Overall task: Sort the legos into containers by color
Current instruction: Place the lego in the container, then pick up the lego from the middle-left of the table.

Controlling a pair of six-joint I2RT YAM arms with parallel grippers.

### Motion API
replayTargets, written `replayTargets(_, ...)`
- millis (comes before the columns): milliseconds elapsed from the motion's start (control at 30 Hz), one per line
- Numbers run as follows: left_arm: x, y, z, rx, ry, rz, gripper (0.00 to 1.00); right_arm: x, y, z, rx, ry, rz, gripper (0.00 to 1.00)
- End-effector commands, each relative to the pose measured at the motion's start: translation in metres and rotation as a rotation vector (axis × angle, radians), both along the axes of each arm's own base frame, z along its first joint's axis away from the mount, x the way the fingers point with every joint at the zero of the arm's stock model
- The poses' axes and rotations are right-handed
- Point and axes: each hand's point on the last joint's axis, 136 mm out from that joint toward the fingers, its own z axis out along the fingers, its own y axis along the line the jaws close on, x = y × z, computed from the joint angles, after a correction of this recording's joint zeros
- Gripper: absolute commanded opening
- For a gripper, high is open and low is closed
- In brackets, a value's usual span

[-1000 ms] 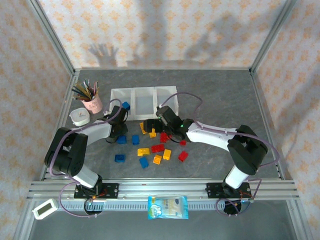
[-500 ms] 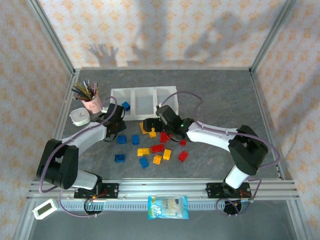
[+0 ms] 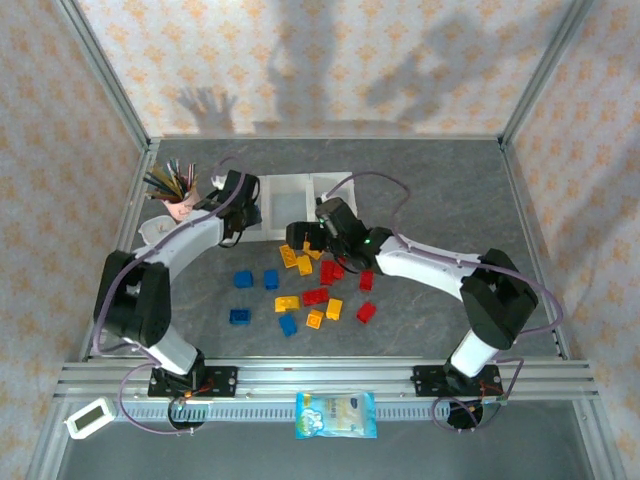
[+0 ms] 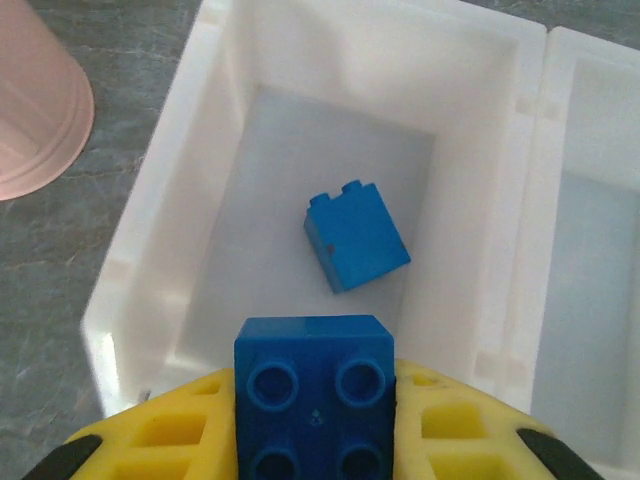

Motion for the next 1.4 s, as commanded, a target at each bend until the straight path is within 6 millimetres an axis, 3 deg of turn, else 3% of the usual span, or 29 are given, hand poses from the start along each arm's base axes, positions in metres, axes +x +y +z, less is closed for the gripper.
replayTargets(0,0.015,0.014,-0.002,0.071,0.027,0.023,0.30,0.016,0.002,0.022,0.028,-0.064,-0.019,1.00)
replayTargets(133,0.028,0.023,-0.010,0.076,0.041,0.056,0.30,0.018,0.002,0.027,0.031,-0.075,-0.018,1.00)
replayTargets(367,0.039,0.028,-0.024,0.055,0.067,0.064,0.42,0.022,0.003,0.034,0.029,-0.099,-0.010,1.00)
replayTargets(733,0.037,0.026,-0.003,0.054,0.058,0.044,0.50,0.020,0.008,0.053,0.030,-0.121,0.030,1.00)
replayTargets(933,0.012,0.028,0.024,0.028,0.017,0.034,0.52,0.009,0.006,0.044,-0.010,-0.082,0.076,1.00)
replayTargets(1100,-0.023,0.031,0.042,0.001,-0.017,0.035,0.54,-0.005,0.004,0.029,-0.028,-0.034,0.104,1.00)
replayTargets(1233,-0.056,0.028,0.042,-0.031,-0.015,0.034,0.57,-0.017,0.006,0.018,-0.029,-0.012,0.122,1.00)
replayTargets(1367,-0.093,0.024,0.025,-0.065,0.016,0.037,0.60,-0.030,0.013,0.008,-0.017,-0.002,0.145,1.00)
